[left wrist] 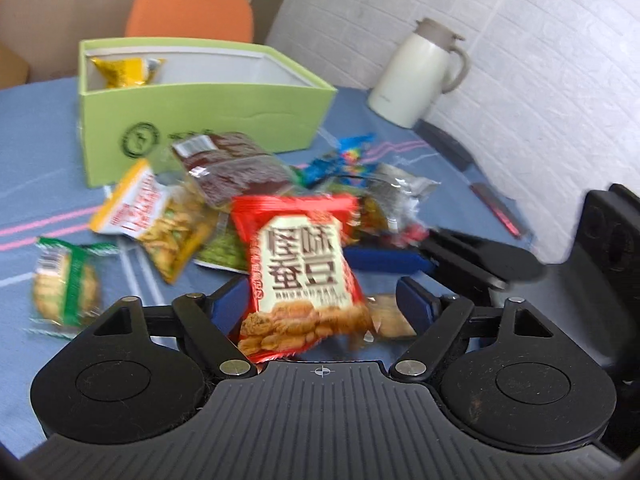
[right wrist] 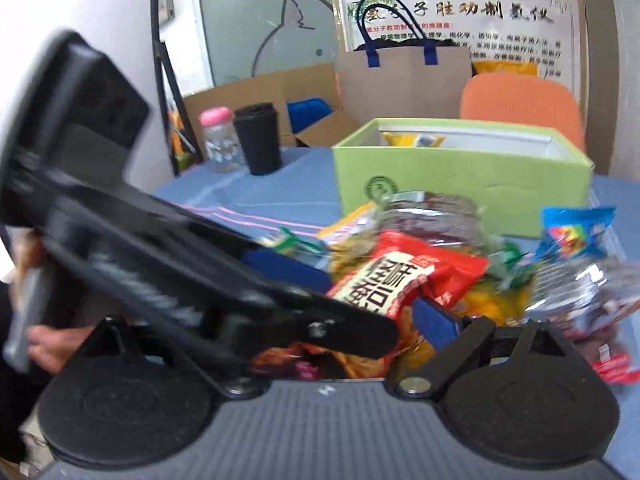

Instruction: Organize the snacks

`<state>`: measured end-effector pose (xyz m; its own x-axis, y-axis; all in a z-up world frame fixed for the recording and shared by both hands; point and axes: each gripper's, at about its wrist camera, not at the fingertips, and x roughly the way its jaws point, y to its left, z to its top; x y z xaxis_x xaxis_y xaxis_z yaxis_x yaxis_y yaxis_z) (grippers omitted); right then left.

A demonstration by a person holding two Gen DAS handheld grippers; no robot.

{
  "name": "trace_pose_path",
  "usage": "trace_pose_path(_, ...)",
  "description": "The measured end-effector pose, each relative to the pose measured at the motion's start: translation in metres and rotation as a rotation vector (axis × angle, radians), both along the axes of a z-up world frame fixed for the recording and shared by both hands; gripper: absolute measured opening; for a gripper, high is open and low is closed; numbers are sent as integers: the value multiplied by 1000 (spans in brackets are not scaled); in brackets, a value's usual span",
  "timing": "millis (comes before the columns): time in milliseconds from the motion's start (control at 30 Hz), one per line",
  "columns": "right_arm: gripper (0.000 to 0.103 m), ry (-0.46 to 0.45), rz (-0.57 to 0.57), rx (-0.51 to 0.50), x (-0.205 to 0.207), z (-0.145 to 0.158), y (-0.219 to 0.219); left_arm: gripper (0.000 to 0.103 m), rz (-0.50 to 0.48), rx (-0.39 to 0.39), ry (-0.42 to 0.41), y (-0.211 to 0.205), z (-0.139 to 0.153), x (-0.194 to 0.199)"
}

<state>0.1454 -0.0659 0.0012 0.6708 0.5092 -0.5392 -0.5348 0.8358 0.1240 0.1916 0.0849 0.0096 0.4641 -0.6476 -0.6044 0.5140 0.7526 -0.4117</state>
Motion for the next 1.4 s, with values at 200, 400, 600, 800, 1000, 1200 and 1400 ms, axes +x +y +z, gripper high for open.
trace_pose_path(200,93,-16,-77,9,-12,-6,-14,62,83,19,10,3,-1,3)
trace_pose_path(400,93,-15,-108,-5,-16,-16,-9,57,107,-21,85,5,-13,12)
trace_pose_path(600,85,-39,-103,-67,-8,-22,1,37,74,-33,125,-1,-20,17)
trace_pose_path(800,74,-67,-74,-40,-20,-10,-3,27,116,-15,94,-2,-11,-1)
trace_pose_path(1000,79,-124,-66,-22,-15,15,-2,25,144,-56,50,-1,20,1)
trace_pose_path(1200,81,-199,-35,-63,22,45,2,26,170,-67,-8,-4,55,33)
trace_pose_path(1400,81,-260,-1,-174,110,78,14,26,202,-112,-27,-1,92,120)
